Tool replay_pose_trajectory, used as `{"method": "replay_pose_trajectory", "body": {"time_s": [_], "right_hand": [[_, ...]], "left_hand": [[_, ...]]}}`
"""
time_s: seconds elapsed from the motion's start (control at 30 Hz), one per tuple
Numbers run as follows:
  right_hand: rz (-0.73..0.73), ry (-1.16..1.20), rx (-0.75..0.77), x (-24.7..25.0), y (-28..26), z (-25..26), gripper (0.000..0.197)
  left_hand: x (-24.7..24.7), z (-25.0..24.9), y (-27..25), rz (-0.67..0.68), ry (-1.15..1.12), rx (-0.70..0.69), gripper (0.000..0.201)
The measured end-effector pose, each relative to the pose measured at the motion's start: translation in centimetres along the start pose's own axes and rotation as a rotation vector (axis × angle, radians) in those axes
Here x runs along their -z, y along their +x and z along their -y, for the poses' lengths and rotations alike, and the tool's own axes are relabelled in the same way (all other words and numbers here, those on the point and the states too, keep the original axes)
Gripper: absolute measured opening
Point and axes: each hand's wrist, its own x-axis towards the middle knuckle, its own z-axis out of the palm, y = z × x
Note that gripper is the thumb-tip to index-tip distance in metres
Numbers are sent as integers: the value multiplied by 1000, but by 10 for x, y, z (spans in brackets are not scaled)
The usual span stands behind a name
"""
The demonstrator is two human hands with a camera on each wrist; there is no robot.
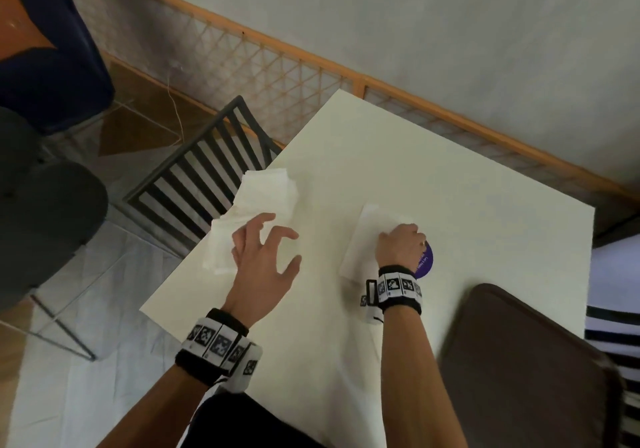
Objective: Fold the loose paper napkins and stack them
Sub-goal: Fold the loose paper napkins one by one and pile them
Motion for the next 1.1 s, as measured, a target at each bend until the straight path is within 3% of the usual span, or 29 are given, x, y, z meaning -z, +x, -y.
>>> {"method": "replay_pose_trajectory", "body": {"time_s": [0.27, 0.43, 0.5, 0.57, 0.63, 0.7, 0.8, 0.87, 1.0, 1.1], "right_hand": [[83, 242, -60, 11, 6, -10, 29], [44, 402, 94, 38, -7, -28, 22], [141, 505, 179, 60, -19, -30, 26], [317, 703, 275, 85, -38, -27, 18], [446, 845, 380, 109, -60, -21, 29], [477, 913, 447, 126, -76, -14, 34], [479, 971, 515, 137, -88, -10, 29], [460, 955, 547, 137, -93, -8, 28], [349, 1047, 591, 126, -97, -7, 18], [324, 1113, 584, 118, -100, -4, 36]], "left_hand": [[-18, -22, 0, 196, -95, -112, 35], [-19, -27, 18, 246, -201, -106, 31], [-20, -33, 27, 262, -259, -45, 40], [-21, -43, 37, 289, -365, 43, 63], [-17, -57, 46, 349, -516, 153, 79], [-10, -70, 51, 418, -657, 201, 66], [2, -85, 50, 394, -776, 93, 25], [8, -88, 48, 320, -818, 66, 15], [16, -84, 49, 258, -857, -56, 16], [23, -80, 48, 248, -847, -189, 32]]}}
